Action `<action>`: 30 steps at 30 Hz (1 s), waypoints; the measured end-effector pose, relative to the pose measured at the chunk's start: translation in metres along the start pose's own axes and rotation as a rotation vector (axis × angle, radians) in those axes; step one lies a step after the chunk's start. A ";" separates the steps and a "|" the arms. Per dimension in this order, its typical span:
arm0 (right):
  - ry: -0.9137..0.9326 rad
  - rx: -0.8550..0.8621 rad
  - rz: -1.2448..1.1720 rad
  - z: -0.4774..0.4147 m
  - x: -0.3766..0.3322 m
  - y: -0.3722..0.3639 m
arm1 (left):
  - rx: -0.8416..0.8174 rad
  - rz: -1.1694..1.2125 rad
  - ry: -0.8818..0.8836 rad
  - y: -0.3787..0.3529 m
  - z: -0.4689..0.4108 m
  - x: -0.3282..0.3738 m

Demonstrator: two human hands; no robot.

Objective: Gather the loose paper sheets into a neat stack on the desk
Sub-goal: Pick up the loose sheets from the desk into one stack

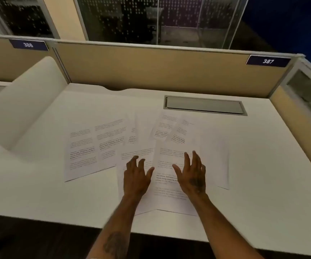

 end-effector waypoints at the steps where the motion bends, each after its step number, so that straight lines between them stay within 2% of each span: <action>1: -0.052 -0.029 -0.015 0.004 0.005 -0.002 | -0.035 0.023 0.030 -0.003 0.000 0.000; 6: -0.303 -0.116 -0.076 0.016 0.030 -0.019 | -0.129 0.159 0.158 -0.019 0.000 0.001; 12: -0.497 -0.164 -0.266 0.010 0.031 -0.019 | -0.176 0.350 0.262 -0.033 -0.008 -0.001; 17: -0.685 -0.155 -0.609 -0.003 0.030 -0.014 | -0.225 0.565 0.304 -0.034 -0.015 0.003; 21: -0.556 -0.186 -0.768 -0.017 0.016 0.009 | -0.181 0.826 0.307 -0.010 -0.011 0.001; 26: -0.331 -0.409 -0.990 -0.029 -0.023 0.046 | -0.173 1.278 0.316 0.051 -0.004 -0.027; 30: -0.203 -0.566 -1.031 -0.026 -0.052 0.046 | -0.089 1.253 0.320 0.083 0.019 -0.072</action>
Point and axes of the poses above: each hand's wrist, its own z-axis away from the middle knuckle, its own y-axis out of the back of the hand, x = y × z, the point moved 1 cm from there along -z, towards the middle knuckle, and after that the axes turned 7 degrees about -y, right-handed, at the moved point
